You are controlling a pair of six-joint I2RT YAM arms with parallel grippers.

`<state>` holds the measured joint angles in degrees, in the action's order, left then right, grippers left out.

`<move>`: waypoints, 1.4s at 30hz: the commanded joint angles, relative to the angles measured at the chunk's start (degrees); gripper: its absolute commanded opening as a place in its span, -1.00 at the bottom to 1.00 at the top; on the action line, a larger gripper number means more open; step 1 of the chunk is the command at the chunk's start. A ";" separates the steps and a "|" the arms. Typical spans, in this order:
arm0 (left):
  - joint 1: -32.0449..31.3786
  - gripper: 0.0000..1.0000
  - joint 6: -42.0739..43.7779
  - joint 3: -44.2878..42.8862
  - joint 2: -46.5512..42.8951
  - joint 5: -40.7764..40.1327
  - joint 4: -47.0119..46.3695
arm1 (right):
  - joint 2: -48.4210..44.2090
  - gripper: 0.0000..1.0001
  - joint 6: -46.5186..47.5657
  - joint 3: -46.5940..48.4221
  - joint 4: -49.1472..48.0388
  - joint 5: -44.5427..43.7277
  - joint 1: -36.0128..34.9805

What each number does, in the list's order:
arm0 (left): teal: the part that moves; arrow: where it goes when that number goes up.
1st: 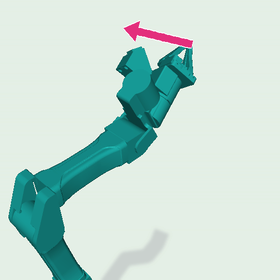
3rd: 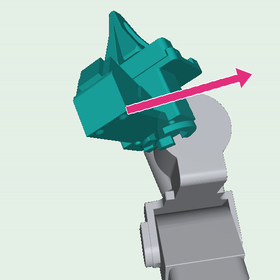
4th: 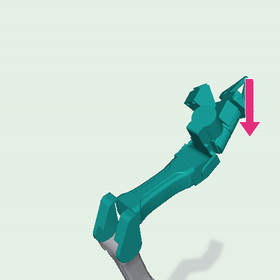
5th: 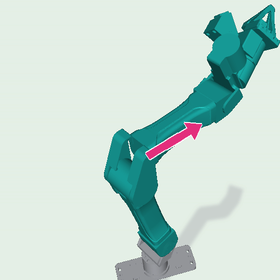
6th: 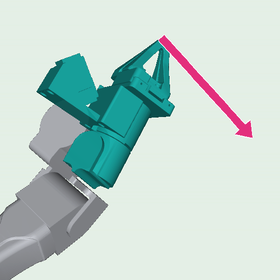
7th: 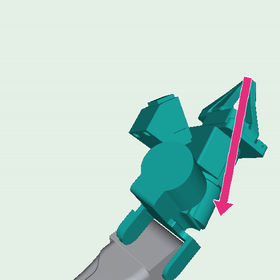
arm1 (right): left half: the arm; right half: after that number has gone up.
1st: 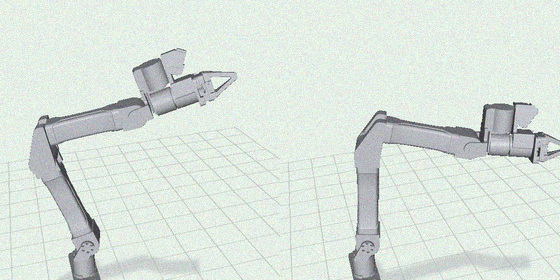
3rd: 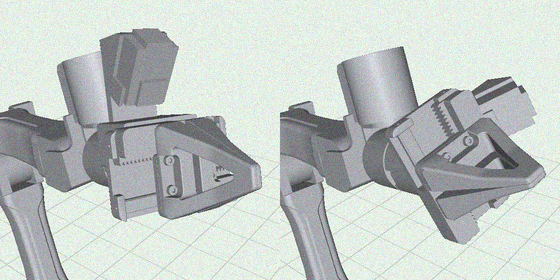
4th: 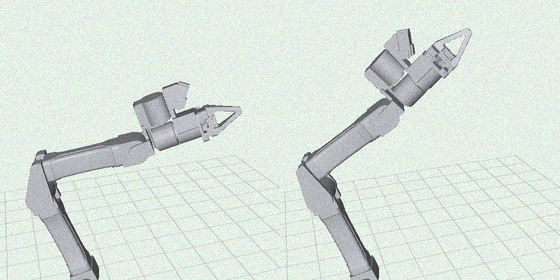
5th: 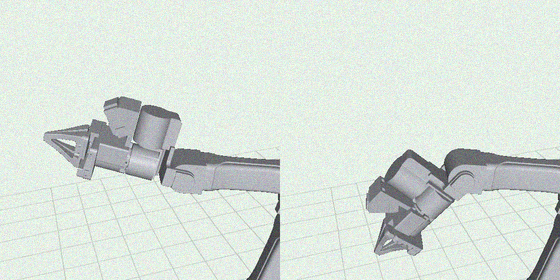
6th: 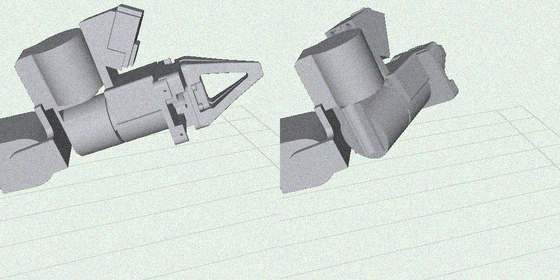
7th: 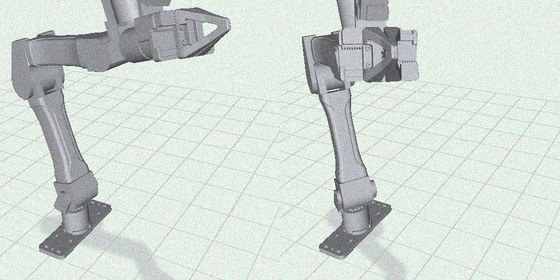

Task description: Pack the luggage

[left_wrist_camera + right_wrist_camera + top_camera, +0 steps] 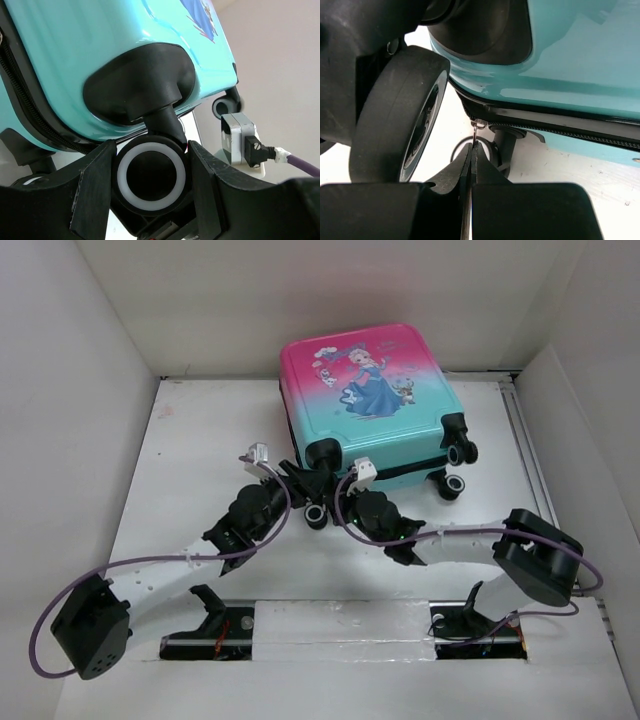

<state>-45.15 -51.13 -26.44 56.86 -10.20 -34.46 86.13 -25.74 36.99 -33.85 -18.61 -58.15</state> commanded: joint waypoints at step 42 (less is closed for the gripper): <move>-13.31 0.18 6.47 -11.18 -2.45 -5.69 -13.90 | 18.83 0.07 -33.60 -13.69 -60.93 12.20 -2.49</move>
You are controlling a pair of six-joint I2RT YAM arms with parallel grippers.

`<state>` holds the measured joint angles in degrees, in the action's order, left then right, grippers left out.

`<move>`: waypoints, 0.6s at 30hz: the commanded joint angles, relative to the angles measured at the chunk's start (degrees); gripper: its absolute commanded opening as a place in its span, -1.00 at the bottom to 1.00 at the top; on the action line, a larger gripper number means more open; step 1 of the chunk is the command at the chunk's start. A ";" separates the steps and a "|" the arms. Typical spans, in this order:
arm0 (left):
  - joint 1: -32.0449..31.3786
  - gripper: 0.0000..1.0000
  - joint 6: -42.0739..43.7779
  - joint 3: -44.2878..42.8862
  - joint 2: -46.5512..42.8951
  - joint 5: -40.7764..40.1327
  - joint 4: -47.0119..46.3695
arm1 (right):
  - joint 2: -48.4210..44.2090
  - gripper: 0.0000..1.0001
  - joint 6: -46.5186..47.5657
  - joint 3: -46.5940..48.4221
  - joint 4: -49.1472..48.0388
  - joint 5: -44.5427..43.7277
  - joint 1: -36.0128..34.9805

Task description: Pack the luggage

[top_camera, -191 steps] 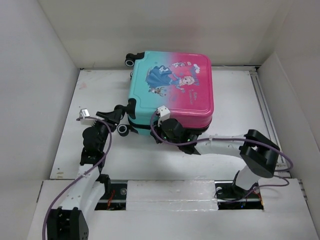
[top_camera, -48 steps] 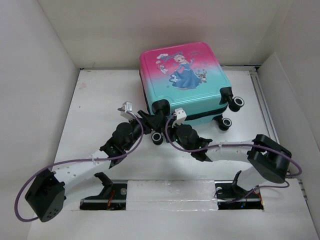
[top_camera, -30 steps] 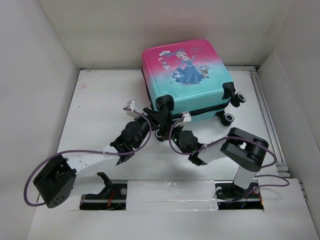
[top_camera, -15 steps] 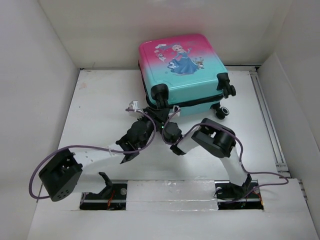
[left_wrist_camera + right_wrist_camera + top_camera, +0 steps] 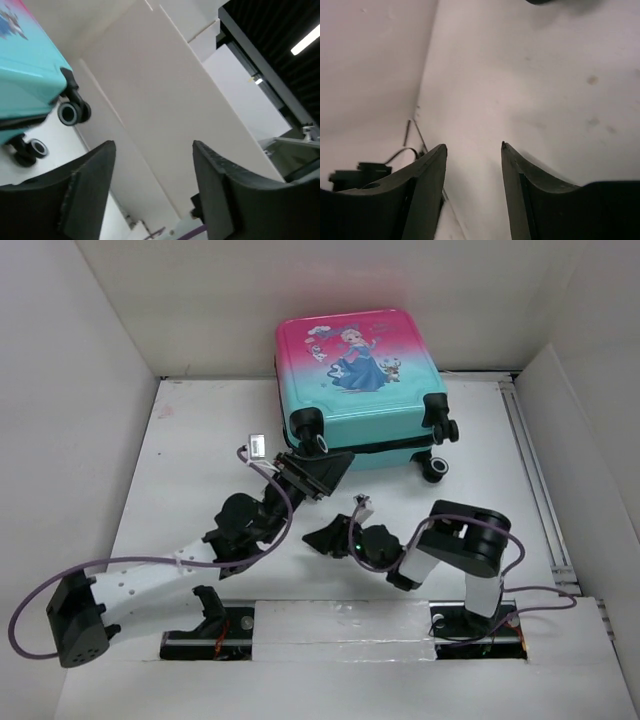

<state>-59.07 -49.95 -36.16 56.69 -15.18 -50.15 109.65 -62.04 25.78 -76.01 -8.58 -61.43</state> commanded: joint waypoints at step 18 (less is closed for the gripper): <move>25.93 0.24 4.51 20.78 -18.48 -3.19 23.96 | -31.27 0.99 41.73 35.67 68.15 -15.69 4.55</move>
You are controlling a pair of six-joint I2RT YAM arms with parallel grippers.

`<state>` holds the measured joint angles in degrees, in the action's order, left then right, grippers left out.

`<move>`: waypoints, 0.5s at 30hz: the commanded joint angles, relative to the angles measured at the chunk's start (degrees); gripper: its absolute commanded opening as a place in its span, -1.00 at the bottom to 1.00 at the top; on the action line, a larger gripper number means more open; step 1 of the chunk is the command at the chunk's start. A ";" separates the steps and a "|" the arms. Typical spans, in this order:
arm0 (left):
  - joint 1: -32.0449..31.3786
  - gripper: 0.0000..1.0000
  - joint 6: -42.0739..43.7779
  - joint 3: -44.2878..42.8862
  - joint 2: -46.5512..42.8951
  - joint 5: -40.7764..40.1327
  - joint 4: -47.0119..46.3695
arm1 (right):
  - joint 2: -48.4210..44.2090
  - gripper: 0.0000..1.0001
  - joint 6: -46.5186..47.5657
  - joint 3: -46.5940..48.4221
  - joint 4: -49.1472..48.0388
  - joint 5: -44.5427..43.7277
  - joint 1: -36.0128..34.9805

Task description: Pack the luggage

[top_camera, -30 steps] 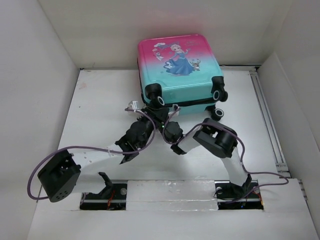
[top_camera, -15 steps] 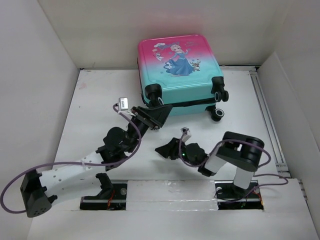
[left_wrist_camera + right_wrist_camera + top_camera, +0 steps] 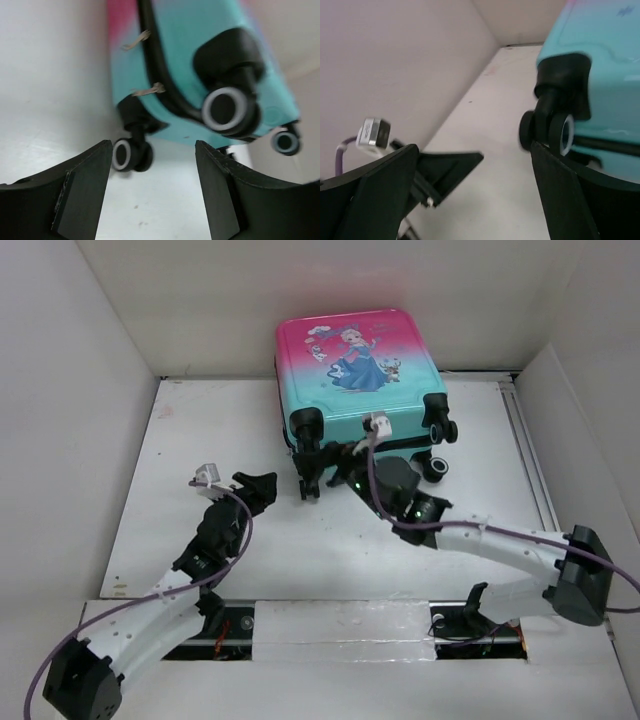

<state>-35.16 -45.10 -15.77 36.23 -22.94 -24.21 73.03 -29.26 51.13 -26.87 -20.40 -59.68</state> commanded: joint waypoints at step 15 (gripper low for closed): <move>2.02 0.17 7.48 -6.91 20.73 9.93 -8.31 | 30.41 0.99 12.56 37.28 38.56 -9.03 5.19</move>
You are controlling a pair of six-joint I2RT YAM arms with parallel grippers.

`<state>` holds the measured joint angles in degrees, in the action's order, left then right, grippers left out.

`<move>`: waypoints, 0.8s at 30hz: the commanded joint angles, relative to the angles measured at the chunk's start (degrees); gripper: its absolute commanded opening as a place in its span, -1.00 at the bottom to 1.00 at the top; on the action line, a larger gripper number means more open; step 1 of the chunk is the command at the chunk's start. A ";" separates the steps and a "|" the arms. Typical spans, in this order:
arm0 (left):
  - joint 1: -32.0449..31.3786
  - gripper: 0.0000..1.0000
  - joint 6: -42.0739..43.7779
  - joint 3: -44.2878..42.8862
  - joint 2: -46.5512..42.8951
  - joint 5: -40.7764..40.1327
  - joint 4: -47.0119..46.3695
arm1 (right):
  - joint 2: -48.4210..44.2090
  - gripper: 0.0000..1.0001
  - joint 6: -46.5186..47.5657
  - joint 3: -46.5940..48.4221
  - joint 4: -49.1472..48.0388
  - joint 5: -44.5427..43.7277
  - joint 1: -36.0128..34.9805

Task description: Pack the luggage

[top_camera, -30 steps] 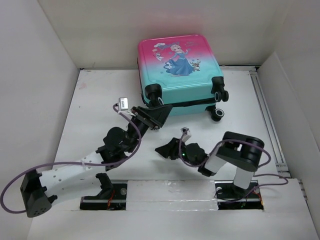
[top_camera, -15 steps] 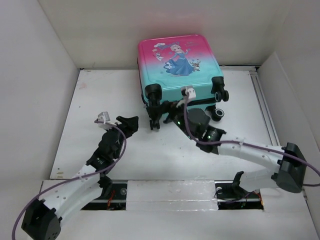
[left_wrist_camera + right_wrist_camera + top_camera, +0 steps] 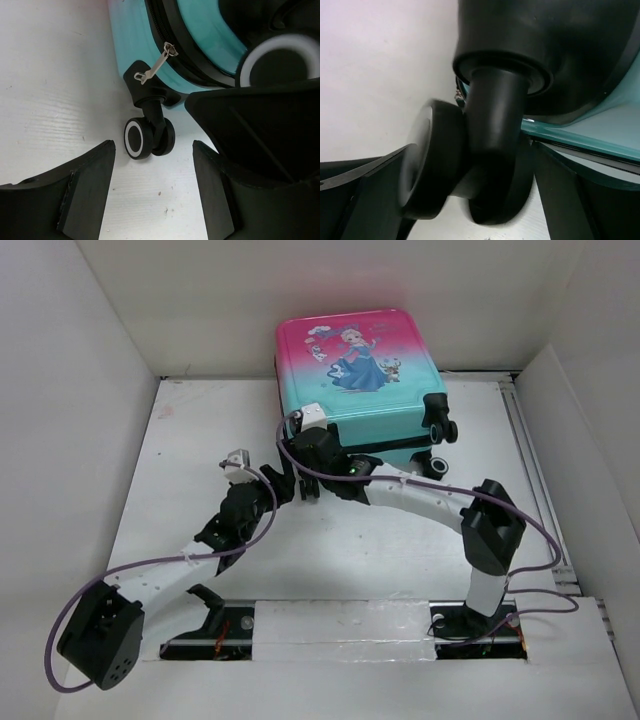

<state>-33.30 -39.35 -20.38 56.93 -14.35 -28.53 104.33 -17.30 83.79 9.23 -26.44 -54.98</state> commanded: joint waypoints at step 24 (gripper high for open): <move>0.16 0.04 4.36 -5.19 3.02 5.56 -3.72 | -10.89 -1.00 -2.48 -7.30 -5.19 -2.04 3.48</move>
<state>-33.28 -37.23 -22.50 60.82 -10.41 -29.95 100.31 -19.90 79.31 8.40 -26.04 -52.90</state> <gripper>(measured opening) 0.523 0.589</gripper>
